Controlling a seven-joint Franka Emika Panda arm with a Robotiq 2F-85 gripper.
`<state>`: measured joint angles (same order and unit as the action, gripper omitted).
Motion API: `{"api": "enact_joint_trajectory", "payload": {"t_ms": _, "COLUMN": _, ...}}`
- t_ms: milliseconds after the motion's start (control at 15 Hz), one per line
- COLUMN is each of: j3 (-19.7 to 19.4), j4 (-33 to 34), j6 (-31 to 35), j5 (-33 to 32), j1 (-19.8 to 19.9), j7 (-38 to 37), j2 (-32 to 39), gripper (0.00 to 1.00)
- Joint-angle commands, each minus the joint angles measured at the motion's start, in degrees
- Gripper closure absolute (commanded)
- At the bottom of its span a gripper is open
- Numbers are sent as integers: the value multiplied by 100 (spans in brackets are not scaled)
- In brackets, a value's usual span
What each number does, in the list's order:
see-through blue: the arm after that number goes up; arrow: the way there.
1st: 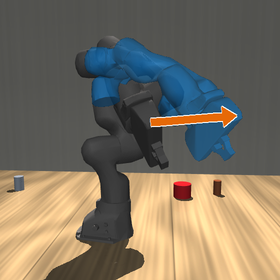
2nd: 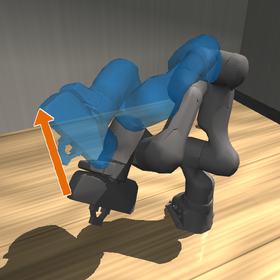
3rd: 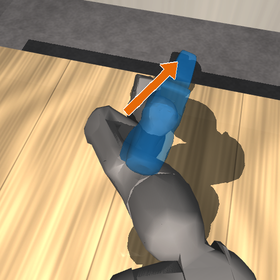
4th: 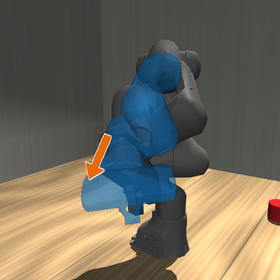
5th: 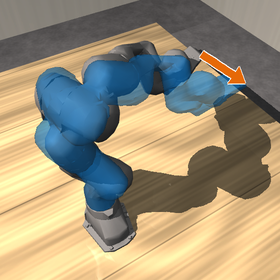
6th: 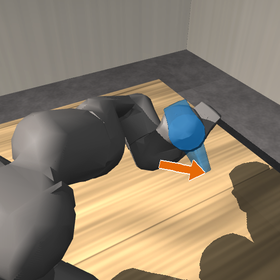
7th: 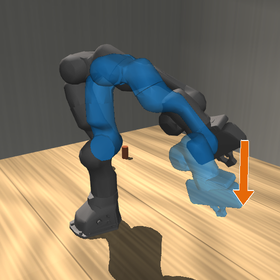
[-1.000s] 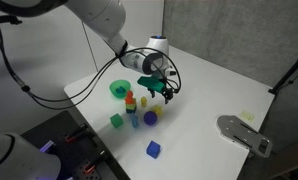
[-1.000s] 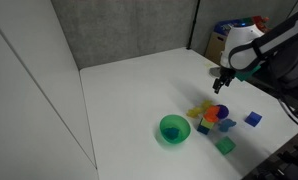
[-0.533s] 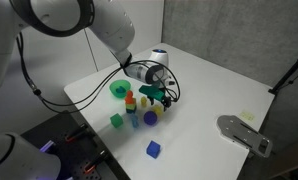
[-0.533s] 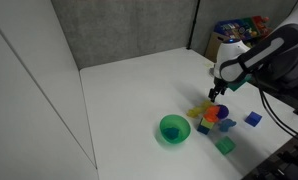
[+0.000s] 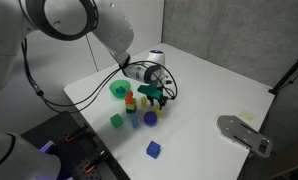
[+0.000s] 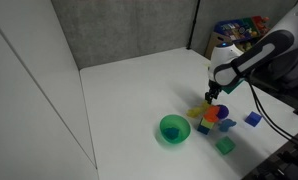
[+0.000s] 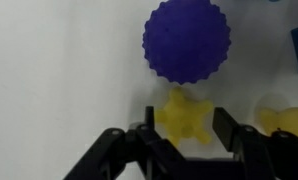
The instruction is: Put the yellow spiked toy in the bowl
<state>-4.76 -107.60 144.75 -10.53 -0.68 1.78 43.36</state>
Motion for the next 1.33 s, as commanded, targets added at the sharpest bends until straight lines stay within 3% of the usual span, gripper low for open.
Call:
{"api": "enact_joint_trajectory", "payload": {"t_ms": 0, "j3": -76, "j4": 111, "j6": 117, "j5": -86, "j1": -94, "j7": -102, "j2": 94, "gripper": 63}}
{"api": "enact_joint_trajectory", "payload": {"t_ms": 400, "j3": -156, "j4": 97, "j6": 385, "j5": -117, "j1": -155, "j7": -113, "j2": 188, "gripper": 56}}
{"api": "enact_joint_trajectory", "payload": {"t_ms": 533, "j3": -169, "j4": 94, "j6": 473, "j5": -109, "j1": -165, "j7": -112, "j2": 226, "gripper": 67}}
{"api": "enact_joint_trajectory", "payload": {"t_ms": 600, "j3": -175, "j4": 93, "j6": 522, "j5": -105, "j1": -174, "j7": -115, "j2": 245, "gripper": 83}}
{"api": "enact_joint_trajectory", "payload": {"t_ms": 733, "j3": -194, "j4": 88, "j6": 626, "j5": -111, "j1": -199, "j7": -114, "j2": 266, "gripper": 96}}
{"api": "enact_joint_trajectory", "payload": {"t_ms": 1267, "j3": -262, "j4": 4, "j6": 674, "j5": -121, "j1": -364, "j7": -170, "j2": -177, "gripper": 96}}
